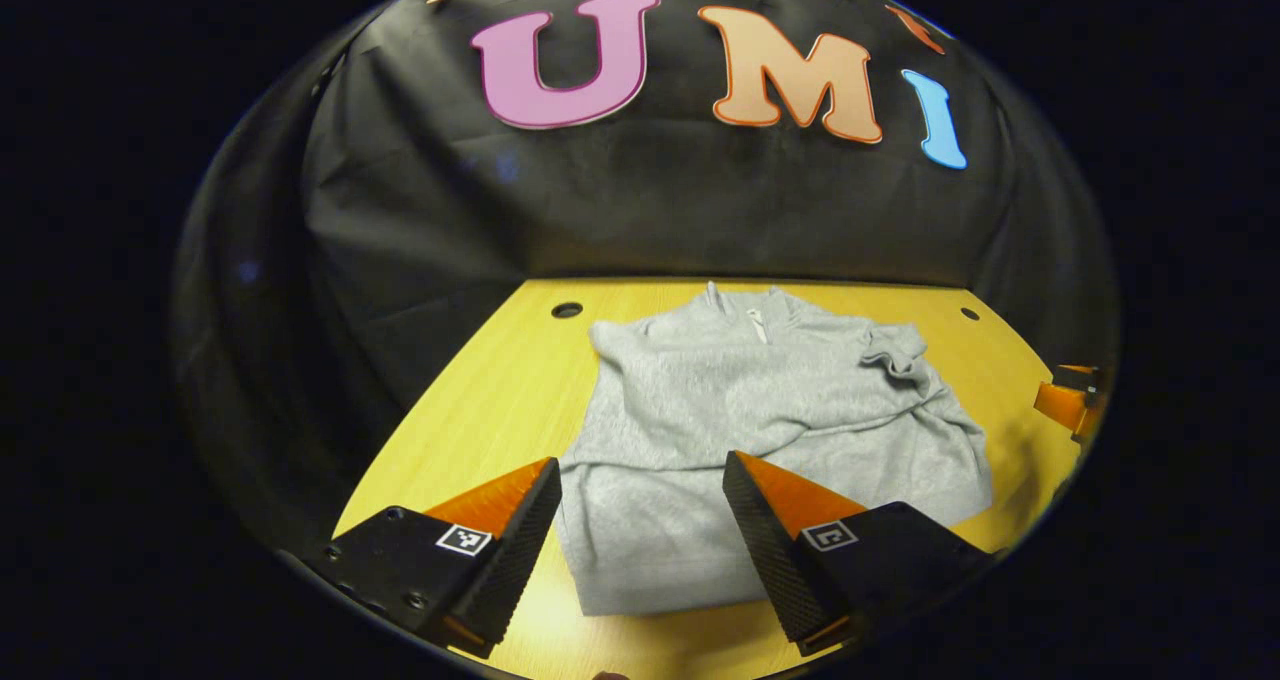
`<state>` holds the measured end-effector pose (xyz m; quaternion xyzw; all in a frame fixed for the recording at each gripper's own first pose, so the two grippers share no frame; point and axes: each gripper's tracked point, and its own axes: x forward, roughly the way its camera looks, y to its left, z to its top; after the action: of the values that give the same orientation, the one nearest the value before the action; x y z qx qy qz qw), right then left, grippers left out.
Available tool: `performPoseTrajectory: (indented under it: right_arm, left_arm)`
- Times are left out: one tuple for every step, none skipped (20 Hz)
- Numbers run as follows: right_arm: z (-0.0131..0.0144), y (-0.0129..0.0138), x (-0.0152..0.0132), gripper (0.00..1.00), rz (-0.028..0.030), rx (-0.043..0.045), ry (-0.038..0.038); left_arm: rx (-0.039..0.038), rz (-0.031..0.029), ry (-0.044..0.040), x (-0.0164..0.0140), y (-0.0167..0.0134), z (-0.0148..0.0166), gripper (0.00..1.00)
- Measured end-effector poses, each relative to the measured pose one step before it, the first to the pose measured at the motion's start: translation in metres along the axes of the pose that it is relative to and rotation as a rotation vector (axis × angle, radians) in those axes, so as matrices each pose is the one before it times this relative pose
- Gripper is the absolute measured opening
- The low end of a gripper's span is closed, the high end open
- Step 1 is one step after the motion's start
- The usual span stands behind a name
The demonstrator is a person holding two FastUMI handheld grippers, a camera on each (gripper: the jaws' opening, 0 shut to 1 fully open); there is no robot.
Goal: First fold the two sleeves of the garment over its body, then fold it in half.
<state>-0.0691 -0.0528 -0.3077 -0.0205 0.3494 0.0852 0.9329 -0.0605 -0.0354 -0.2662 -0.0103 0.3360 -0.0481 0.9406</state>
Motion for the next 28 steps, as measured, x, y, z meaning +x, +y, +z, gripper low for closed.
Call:
performPoseTrajectory:
  right_arm:
    - [-0.00758,0.00367,0.00077,0.99,-0.00033,-0.00914,0.01667]
    - [-0.00618,0.00348,0.00073,0.99,0.00004,-0.01003,0.01555]
    - [-0.00666,0.00321,0.00064,0.99,0.00194,-0.00937,0.01439]
    - [-0.00541,0.00283,0.00285,0.99,0.00004,-0.00787,0.01406]
    - [-0.00518,0.00259,0.00084,0.99,-0.00096,-0.00667,0.01406]
    - [-0.00486,0.00228,0.00153,0.99,-0.00064,-0.0033,0.01479]
    - [-0.00636,0.00253,0.00272,0.99,0.00066,0.0026,0.01652]
    - [-0.00601,0.00275,0.00266,0.99,0.00297,0.00784,0.01972]
    - [-0.00654,0.00114,0.00214,0.99,0.00248,0.01074,0.02177]
    - [-0.00606,0.00061,0.00215,0.99,-0.00154,0.00792,0.02013]
    - [-0.00543,0.00013,0.00247,0.99,-0.0034,0.00244,0.01795]
    - [-0.00451,0.00034,0.00278,0.99,-0.0033,-0.00279,0.01622]
    - [-0.00467,-0.00008,0.00114,0.99,-0.00207,-0.0052,0.01447]
    - [-0.00443,0.00007,0.00189,0.97,-0.00181,-0.00441,0.01539]
    - [-0.00482,-0.00051,0.00257,0.97,-0.00053,-0.00148,0.01503]
    - [-0.00476,0.00112,0.00237,0.97,0.00046,0.00342,0.01705]
    - [-0.00474,0.00117,0.00214,0.99,0.00664,0.00828,0.01676]
    - [-0.00452,0.00179,0.00185,0.99,0.00639,0.00815,0.01839]
    - [-0.00562,0.0017,0.0032,0.97,0.00502,0.0054,0.02046]
    - [-0.00507,0.00133,0.00222,0.96,0.00319,0.0035,0.01808]
    - [-0.00492,0.00033,0.00161,0.97,-0.00238,0.00209,0.01595]
    - [-0.00585,-0.00024,0.00103,0.97,-0.00411,0.00299,0.02275]
    - [0.00394,-0.00025,-0.00061,0.99,-0.00323,0.00397,-0.0194]
    - [-0.00265,0.00016,-0.0002,1.0,-0.00346,0.00341,0.01683]
    - [0.00085,0.0004,-0.00025,0.99,-0.00179,0.00091,-0.00806]
    - [-0.00215,0.0008,0.00112,0.97,-0.00349,-0.00409,0.0082]
    - [0.00122,-0.0001,-0.00067,0.99,-0.00101,-0.00544,-0.0017]
    - [-0.00086,0.00323,0.00106,1.0,0.00631,-0.00291,0.00704]
  left_arm:
    - [-0.00571,-0.00565,0.02176,0.0013,0.00284,-0.01101,0.96]
    - [-0.0033,0.00012,0.02548,0.0006,0.00279,-0.01142,0.96]
    - [-0.00633,0.00051,0.0245,0.00261,0.00395,-0.01159,0.96]
    - [-0.01228,0.00161,0.02088,0.00291,0.00395,-0.00903,0.96]
    - [-0.01339,0.00181,0.02223,0.00116,0.00338,-0.00914,0.96]
    - [-0.01377,-0.00452,0.02371,0.00164,0.0016,-0.00894,0.96]
    - [-0.01259,-0.01338,0.01873,0.00259,-0.00087,-0.00853,0.96]
    - [-0.00689,-0.00805,0.01139,0.00227,0.00059,-0.00464,0.96]
    - [-0.00489,-0.00159,0.01416,0.00322,0.00188,-0.00614,0.95]
    - [-0.00633,0.00182,0.01502,0.00225,0.0025,-0.00462,0.95]
    - [-0.01133,-0.0012,0.01002,0.00328,0.00171,-0.00328,0.95]
    - [-0.01266,-0.00216,0.00756,0.00238,0.00128,-0.00269,0.95]
    - [-0.00964,-0.00261,0.00913,0.00371,0.002,-0.00295,0.95]
    - [-0.00834,-0.00088,0.01534,0.00163,0.00167,-0.00518,0.95]
    - [-0.00561,0.00596,0.01534,0.00196,0.0008,-0.00493,0.96]
    - [0.01261,0.00105,-0.01348,-0.00051,0.00052,0.0016,0.96]
    - [0.01322,-0.00149,0.00151,0.00088,-0.00152,0.00008,0.96]
    - [0.01466,0.00526,0.01265,-0.00118,-0.00015,-0.00213,0.95]
    - [0.00571,0.00211,-0.01145,0.0022,0.00003,0.00189,0.97]
    - [-0.0016,0.00359,0.00995,0.00055,-0.0012,-0.00098,0.96]
    - [-0.00173,0.00198,-0.007,-0.00153,0.0005,0.00033,0.96]
    - [-0.00371,0.00162,0.00228,0.001,-0.00008,-0.00002,0.96]
    - [-0.00486,0.00114,-0.00595,-0.0011,0.00073,-0.00074,0.95]
    - [-0.00328,0.00193,-0.0089,0.00114,0.00034,0.00155,0.94]
    - [-0.00294,0.00276,-0.00222,-0.00066,-0.00078,-0.00156,0.94]
    - [0.0005,0.00365,-0.00708,0.00102,-0.00061,0.00111,0.94]
    - [0.0015,0.00023,0.00275,-0.00111,-0.00075,-0.00191,0.93]
    - [0.00456,-0.00689,-0.00246,0.00049,-0.00258,0.00188,0.92]
